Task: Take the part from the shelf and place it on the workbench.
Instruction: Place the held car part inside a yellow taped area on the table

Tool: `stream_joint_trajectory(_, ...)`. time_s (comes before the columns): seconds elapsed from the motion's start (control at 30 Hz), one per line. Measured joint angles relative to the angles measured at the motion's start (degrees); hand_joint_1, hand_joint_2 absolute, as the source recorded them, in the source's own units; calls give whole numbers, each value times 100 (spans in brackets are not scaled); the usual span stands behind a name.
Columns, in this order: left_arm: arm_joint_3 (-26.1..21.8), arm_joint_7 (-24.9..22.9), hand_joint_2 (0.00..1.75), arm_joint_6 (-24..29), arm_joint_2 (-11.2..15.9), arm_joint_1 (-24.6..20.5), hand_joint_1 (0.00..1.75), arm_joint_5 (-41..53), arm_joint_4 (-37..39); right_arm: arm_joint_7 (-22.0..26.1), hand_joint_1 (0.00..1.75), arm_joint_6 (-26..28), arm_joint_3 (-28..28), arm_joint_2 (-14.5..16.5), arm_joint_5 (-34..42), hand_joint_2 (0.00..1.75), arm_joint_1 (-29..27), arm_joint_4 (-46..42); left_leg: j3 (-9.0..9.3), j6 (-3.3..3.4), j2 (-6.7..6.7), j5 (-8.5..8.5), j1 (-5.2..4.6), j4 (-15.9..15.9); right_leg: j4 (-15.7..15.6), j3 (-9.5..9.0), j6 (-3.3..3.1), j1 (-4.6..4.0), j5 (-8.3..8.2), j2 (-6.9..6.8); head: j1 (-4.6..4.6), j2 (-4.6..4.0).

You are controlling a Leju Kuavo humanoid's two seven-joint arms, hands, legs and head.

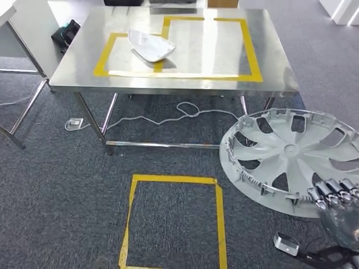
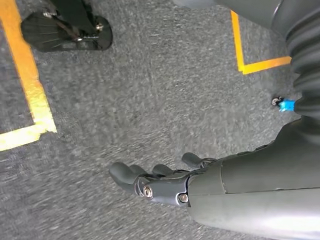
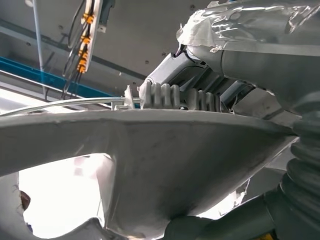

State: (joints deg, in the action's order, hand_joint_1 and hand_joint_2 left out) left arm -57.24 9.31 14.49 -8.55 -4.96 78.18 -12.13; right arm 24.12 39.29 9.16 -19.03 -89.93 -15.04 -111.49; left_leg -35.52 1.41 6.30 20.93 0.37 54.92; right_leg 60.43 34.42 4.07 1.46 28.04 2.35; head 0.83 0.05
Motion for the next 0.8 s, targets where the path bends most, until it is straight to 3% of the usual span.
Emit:
stream_joint_trajectory(0.1, 0, 0, 175, 0, 0, 3, 0, 0, 0, 3, 175, 3, -3, 15, 1, 175, 27, 26, 40, 18, -65, 42, 5, 2, 1075, 543, 42, -3, 496, -167, -43, -1)
stream_joint_trajectory(0.13, 0, 0, 175, 0, -1, 6, 0, 1, 0, 4, 175, 3, -5, 20, 0, 175, 24, 37, 44, 10, -77, 61, 7, 12, 1257, 653, 60, 3, 523, -176, -42, -1)
stream_joint_trajectory(0.17, 0, 0, 175, 0, -2, 8, 0, 3, 0, 4, 175, 3, -6, 22, -1, 175, 20, 50, 48, -7, -83, 82, 14, 27, 1202, 643, 79, 13, 429, -178, -43, -1)
stream_joint_trajectory(0.2, 0, 1, 175, 0, -4, 10, 0, 7, 0, 5, 175, 3, -7, 22, -2, 175, 16, 61, 53, -33, -83, 107, 27, 53, 926, 515, 98, 27, 245, -178, -43, -1)
stream_joint_trajectory(0.27, 0, 2, 175, 1, -2, 10, 0, 19, 0, 10, 175, 3, -9, 27, -4, 175, 20, 75, 51, -112, -75, 184, 34, 142, 169, 125, 126, 54, -81, -147, -51, -1)
stream_joint_trajectory(0.3, 0, 3, 175, 3, 3, 10, 0, 22, 0, 13, 175, 5, -11, 31, -3, 175, 26, 79, 51, -153, -70, 222, 28, 186, -59, -11, 97, 57, -151, -128, -48, -1)
stream_joint_trajectory(0.4, 1, 4, 175, 11, 13, 21, 0, 25, 0, 19, 175, 12, -27, 44, -3, 175, 27, 94, 57, -219, -56, 277, 13, 229, -102, -91, -69, 42, -130, -118, -34, -1)
stream_joint_trajectory(0.47, 2, 5, 175, 14, 16, 29, 0, 25, 0, 20, 175, 11, -35, 50, -5, 175, 19, 99, 21, -259, -195, 356, 10, 335, -94, -113, -148, 44, -106, -152, -19, -1)
stream_joint_trajectory(0.5, 2, 5, 175, 15, 15, 26, 0, 26, 0, 20, 175, 11, -36, 51, -5, 175, 18, 101, -69, -282, -315, 461, 5, 527, -97, -133, -183, 46, -93, -175, -8, -1)
stream_joint_trajectory(0.57, 3, 7, 175, 15, 6, 16, 0, 30, 0, 19, 175, 12, -36, 57, -5, 175, 15, 101, -435, -301, -530, 768, -5, 1227, -101, -178, -232, 34, -55, -224, 20, -1)
stream_joint_trajectory(0.63, 4, 7, 175, 15, -1, 15, 0, 33, 0, 19, 175, 12, -36, 66, -5, 175, 9, 105, -799, -288, -571, 921, -3, 1841, -100, -235, -252, 20, -1, -270, 22, -1)
stream_joint_trajectory(0.67, 4, 7, 175, 15, -2, 19, 0, 33, 0, 20, 175, 12, -36, 70, -5, 175, 5, 108, -861, -268, -572, 848, -6, 1897, -100, -274, -251, 14, 32, -288, 21, -1)
stream_joint_trajectory(0.7, 4, 7, 175, 15, -1, 23, 0, 33, 0, 20, 175, 12, -36, 73, -5, 175, 2, 110, -808, -238, -573, 669, -14, 1727, -101, -321, -245, 9, 69, -303, 22, -1)
stream_joint_trajectory(0.77, 4, 7, 175, 16, 3, 25, 0, 33, 0, 20, 175, 12, -36, 75, -5, 175, 2, 112, -493, -155, -602, 249, -49, 1026, -105, -410, -210, -1, 156, -331, 20, -1)
stream_joint_trajectory(0.8, 4, 7, 175, 17, 4, 20, 0, 33, 0, 20, 175, 11, -36, 75, -5, 175, 4, 112, -334, -121, -625, 153, -72, 693, -108, -436, -179, -11, 203, -340, 20, -1)
